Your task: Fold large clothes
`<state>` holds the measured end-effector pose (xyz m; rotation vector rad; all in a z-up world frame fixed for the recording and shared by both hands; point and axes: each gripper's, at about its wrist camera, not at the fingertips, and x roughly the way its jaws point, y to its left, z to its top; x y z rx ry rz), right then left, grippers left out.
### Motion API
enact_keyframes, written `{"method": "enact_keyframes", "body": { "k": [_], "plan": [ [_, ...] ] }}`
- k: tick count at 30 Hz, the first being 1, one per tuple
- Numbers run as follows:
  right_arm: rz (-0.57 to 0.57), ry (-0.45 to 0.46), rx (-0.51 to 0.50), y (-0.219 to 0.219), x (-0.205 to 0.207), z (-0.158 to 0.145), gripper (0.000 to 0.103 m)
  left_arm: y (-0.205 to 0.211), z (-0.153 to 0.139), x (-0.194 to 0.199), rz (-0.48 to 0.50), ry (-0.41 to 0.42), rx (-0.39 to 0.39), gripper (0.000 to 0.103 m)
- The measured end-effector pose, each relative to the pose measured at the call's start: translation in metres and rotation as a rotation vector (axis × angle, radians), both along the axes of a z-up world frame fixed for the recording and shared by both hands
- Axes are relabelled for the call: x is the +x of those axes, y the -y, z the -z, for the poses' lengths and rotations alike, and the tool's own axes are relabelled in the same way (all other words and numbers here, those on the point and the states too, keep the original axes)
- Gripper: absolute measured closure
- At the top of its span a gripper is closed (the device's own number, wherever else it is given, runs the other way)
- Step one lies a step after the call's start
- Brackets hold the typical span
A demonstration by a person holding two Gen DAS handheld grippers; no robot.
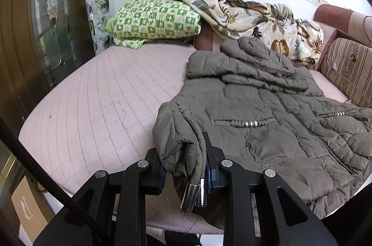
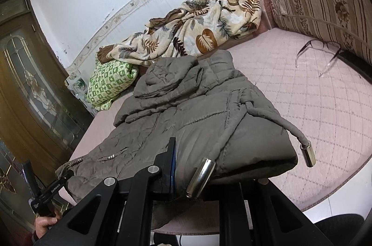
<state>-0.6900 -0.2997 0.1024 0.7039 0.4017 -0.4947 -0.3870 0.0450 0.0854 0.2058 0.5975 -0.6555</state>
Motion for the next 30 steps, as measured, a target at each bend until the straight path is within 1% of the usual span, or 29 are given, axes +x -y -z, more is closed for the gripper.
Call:
{"method": "enact_keyframes", "body": {
  "k": [13,17,24,30],
  "plan": [
    [-0.007,0.036,-0.042,0.011,0.012,-0.030,0.088,0.016,-0.042,0.013,0.014,0.060,-0.041,0.078],
    [-0.007,0.065,-0.040,0.019,0.019,-0.043,0.088,0.026,-0.059,0.025,0.015,0.068,-0.066,0.078],
    [-0.005,0.105,-0.070,0.035,0.038,-0.071,0.088,0.047,-0.089,0.047,0.005,0.093,-0.099,0.078],
    [-0.007,0.133,-0.092,0.057,0.060,-0.093,0.088,0.072,-0.114,0.071,0.003,0.136,-0.103,0.078]
  ]
}}
